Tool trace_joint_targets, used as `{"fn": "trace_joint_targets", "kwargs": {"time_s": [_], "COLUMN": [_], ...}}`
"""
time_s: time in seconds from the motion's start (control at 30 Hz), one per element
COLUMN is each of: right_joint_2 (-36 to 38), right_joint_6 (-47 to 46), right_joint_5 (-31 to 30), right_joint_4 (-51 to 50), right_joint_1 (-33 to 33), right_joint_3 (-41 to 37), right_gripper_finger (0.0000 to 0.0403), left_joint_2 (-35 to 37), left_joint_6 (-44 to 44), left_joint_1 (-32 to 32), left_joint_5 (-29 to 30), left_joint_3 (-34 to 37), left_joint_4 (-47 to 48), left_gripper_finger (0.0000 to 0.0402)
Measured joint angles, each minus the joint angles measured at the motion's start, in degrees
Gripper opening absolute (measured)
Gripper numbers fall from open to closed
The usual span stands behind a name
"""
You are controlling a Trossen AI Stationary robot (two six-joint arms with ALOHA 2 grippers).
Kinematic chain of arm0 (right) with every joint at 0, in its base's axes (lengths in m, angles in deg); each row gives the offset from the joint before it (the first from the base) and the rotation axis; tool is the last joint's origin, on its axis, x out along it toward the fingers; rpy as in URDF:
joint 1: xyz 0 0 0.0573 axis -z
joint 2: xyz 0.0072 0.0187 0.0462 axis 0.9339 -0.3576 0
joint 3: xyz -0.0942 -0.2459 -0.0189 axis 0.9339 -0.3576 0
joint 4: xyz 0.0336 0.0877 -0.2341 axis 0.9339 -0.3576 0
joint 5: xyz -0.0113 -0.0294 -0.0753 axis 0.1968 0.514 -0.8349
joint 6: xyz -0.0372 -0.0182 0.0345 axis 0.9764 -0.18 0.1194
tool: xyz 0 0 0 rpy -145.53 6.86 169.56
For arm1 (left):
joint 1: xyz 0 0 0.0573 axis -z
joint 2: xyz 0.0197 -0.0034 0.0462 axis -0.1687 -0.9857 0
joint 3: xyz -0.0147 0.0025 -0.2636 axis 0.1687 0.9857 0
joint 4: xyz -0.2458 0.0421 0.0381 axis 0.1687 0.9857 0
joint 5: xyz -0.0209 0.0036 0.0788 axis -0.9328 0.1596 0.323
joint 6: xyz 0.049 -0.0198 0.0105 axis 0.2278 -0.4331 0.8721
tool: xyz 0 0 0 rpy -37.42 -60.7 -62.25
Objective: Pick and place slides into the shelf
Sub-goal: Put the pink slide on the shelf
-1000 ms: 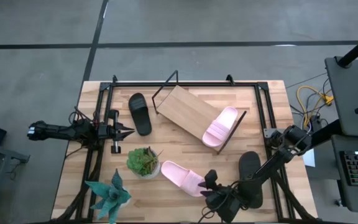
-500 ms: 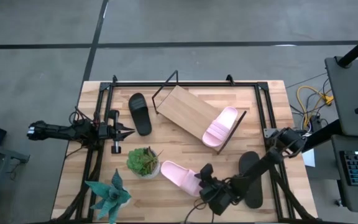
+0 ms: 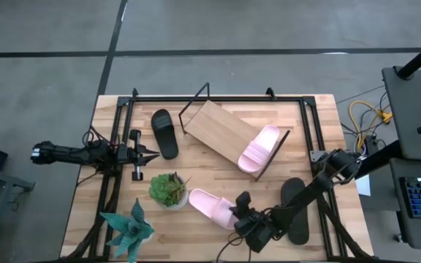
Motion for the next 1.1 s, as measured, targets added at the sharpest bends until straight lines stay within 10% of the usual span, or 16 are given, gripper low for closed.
{"fn": "trace_joint_targets", "kwargs": {"time_s": [0.7, 1.1], "right_joint_2": [4.85, 4.98], "right_joint_6": [-17.41, -28.44], "right_joint_5": [-3.71, -9.57], "right_joint_4": [-43.39, -62.52], "right_joint_1": [-0.11, 2.43], "right_joint_3": [27.69, 45.95], "right_gripper_finger": [0.0012, 0.0012], "left_joint_2": [-0.16, -7.39], "left_joint_6": [4.29, 13.80], "left_joint_1": [0.02, 0.04], "left_joint_5": [-0.02, -1.50], "left_joint_3": [-0.18, -7.24], "left_joint_4": [-3.34, -3.72], "left_gripper_finger": [0.0014, 0.0136]}}
